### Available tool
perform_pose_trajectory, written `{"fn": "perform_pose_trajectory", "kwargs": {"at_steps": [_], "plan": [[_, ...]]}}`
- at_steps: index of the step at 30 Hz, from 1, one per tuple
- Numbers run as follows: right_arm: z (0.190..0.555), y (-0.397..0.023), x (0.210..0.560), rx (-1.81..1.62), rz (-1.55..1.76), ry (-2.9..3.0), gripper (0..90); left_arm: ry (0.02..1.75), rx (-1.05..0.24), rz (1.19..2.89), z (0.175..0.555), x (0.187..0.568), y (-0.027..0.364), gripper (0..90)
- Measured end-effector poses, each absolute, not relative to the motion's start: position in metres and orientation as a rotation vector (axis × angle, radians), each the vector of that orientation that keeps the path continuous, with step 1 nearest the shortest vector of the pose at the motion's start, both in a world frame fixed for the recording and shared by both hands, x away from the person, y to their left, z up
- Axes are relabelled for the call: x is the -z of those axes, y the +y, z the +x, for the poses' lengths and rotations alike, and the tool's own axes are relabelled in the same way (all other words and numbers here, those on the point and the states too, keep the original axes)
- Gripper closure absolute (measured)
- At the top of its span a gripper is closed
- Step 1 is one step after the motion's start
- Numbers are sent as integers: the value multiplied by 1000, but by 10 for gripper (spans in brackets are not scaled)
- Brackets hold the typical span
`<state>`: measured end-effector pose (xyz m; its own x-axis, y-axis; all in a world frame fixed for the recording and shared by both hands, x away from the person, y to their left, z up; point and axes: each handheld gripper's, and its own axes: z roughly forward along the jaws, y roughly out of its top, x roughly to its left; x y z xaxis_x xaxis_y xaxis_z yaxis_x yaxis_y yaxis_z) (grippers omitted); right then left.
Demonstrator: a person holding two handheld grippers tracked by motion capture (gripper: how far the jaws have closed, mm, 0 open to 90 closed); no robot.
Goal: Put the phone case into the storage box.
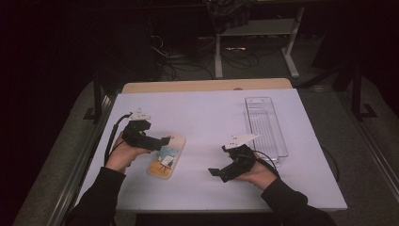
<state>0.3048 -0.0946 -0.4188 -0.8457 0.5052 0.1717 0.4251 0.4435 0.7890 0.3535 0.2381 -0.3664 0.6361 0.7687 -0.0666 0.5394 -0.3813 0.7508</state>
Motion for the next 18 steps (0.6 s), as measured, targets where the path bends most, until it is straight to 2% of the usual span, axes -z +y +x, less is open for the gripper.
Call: {"fn": "perform_pose_trajectory", "kwargs": {"at_steps": [12,18], "plan": [[305,-95,419,-1381,844,2590,7,1103,-398,2048,353,370,233,0],[305,-95,420,-1378,847,2591,7,1084,-409,2052,349,371,234,0]]}}
